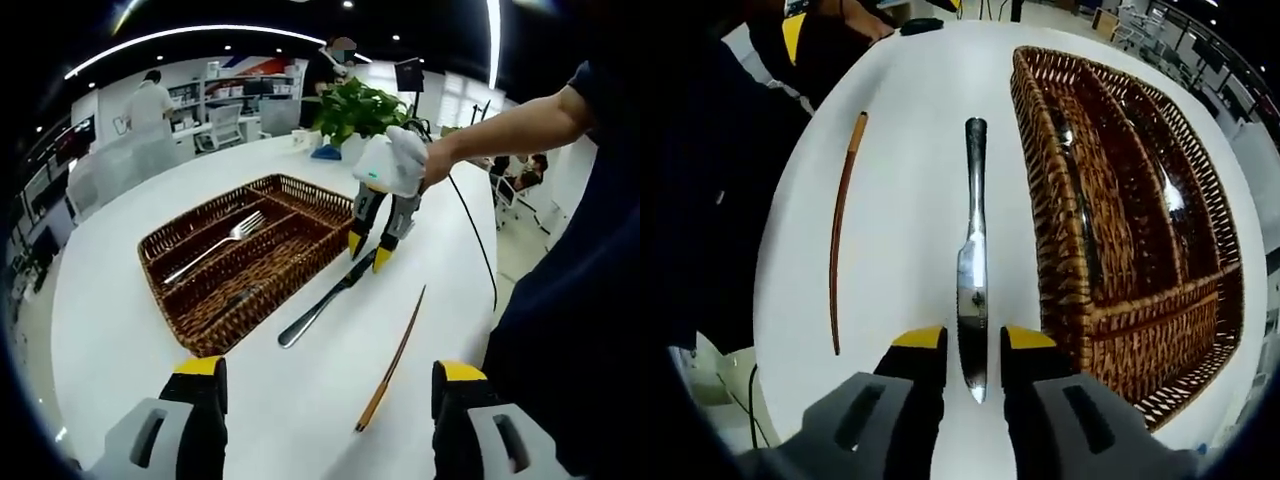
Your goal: Arrange the knives, forks, and spoons in their matching storage slots by inserting each utensil handle-first until every utensil is classified and aligned in the correct compartment
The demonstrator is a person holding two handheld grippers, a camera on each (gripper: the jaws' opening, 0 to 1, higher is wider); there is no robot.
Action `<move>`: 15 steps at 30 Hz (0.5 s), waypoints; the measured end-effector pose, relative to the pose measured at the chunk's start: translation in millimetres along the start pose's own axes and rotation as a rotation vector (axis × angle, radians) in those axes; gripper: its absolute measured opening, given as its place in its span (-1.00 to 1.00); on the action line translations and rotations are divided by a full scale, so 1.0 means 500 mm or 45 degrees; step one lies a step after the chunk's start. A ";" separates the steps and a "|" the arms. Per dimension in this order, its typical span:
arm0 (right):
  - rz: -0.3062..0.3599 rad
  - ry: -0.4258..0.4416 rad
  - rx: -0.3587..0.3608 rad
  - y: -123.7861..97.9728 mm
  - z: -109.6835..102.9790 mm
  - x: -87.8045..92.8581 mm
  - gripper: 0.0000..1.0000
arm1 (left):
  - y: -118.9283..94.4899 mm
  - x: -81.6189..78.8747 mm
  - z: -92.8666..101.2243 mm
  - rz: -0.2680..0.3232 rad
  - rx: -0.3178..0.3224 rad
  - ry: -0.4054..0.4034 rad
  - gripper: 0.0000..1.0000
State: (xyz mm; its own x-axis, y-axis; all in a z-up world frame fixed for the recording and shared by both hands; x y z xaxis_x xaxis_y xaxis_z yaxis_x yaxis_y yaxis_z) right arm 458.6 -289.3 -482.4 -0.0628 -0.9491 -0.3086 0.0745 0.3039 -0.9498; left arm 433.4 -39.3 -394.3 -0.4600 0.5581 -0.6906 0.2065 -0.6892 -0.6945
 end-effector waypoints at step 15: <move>-0.054 -0.090 0.013 0.002 -0.009 -0.016 -0.84 | 0.022 -0.007 -0.010 -0.021 0.030 0.039 0.71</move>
State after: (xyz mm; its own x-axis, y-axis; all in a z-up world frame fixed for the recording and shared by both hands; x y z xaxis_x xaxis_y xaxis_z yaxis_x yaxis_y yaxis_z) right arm 454.6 -281.1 -481.4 0.0045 -0.9646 -0.2637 0.0831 0.2631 -0.9612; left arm 441.8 -46.5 -400.9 -0.4363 0.5835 -0.6850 0.1786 -0.6900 -0.7015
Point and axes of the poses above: the point that each gripper's makers call its tool centre point, and the gripper's own axes: y roughly forward along the fingers, z roughly to its right, x roughly out of its underside, the point moved 6 cm from there along -y, roughly backward along the fingers, and after that the axes turned 9 degrees about -y, right-handed, at the moved point
